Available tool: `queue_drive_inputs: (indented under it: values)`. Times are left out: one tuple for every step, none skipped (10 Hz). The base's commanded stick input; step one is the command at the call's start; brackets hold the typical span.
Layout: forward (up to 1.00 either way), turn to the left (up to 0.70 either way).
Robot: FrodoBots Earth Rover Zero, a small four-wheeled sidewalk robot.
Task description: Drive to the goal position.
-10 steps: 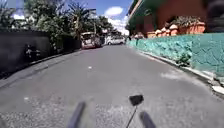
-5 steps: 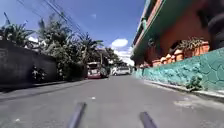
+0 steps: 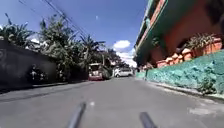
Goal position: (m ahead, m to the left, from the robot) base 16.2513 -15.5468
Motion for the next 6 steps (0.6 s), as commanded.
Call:
queue_drive_inputs:
  values:
    - [1.00, 0.00]
    - [1.00, 0.00]
    - [1.00, -0.24]
    - [1.00, -0.40]
    - [1.00, -0.40]
    - [1.00, -0.40]
